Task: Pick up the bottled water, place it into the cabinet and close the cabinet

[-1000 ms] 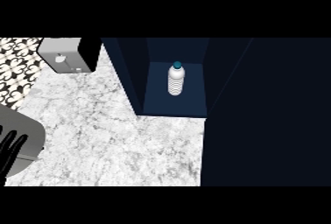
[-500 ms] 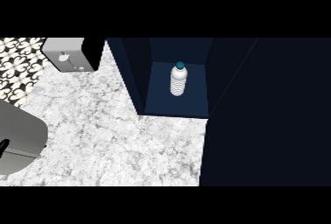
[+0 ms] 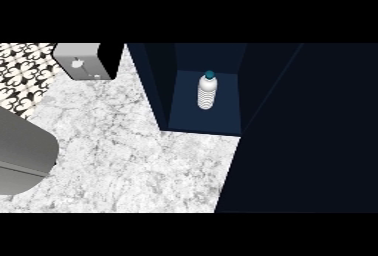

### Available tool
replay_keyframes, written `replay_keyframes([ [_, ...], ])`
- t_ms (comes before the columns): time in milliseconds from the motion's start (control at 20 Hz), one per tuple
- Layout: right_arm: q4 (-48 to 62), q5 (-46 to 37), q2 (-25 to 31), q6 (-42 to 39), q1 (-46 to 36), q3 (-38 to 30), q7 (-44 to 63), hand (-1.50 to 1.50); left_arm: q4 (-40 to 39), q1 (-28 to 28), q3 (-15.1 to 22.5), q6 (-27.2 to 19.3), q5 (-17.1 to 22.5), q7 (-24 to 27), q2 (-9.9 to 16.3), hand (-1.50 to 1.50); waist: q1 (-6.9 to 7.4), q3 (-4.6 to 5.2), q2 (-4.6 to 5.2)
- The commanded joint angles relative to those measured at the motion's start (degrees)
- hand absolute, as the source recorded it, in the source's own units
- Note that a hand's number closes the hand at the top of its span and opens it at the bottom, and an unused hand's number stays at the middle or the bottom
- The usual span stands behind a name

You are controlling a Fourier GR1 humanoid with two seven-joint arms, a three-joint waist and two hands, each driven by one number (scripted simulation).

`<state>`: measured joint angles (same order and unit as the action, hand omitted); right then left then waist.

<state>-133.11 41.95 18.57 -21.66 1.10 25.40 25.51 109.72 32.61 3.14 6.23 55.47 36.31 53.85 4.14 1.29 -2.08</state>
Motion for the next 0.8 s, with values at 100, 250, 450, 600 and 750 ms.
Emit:
replay_keyframes([
  [100, -0.31, -9.75, -7.2, 12.15, -10.82, 5.22, 5.42, 1.5, -1.36, 2.09, -2.6, 3.57, 0.9, 1.31, 0.88, -1.5, 1.14, -0.06, 0.28],
  [250, 3.94, -12.0, -12.04, 16.98, -18.85, 6.85, 8.0, 1.5, -1.54, 2.35, -3.39, 5.66, 1.71, 0.8, 1.92, -1.5, 1.88, -0.23, 1.0],
  [450, 13.33, -11.28, -18.19, 20.72, -29.98, 11.91, 13.89, 1.5, -0.59, 3.44, -5.33, 7.89, 2.69, 0.95, 2.93, -1.5, 3.8, -0.6, 1.55],
  [600, 17.18, -5.07, -18.38, 24.68, -39.08, 13.72, 16.79, 1.5, -3.24, 5.46, -6.6, 11.32, 2.43, 2.6, 2.37, -1.5, 3.19, -0.8, 1.66],
  [750, 24.14, 1.73, -18.48, 23.79, -49.3, 12.47, 12.75, 1.5, -3.77, 5.86, -7.91, 12.06, 2.62, 3.12, 1.78, -1.5, 3.04, -0.96, 2.21],
])
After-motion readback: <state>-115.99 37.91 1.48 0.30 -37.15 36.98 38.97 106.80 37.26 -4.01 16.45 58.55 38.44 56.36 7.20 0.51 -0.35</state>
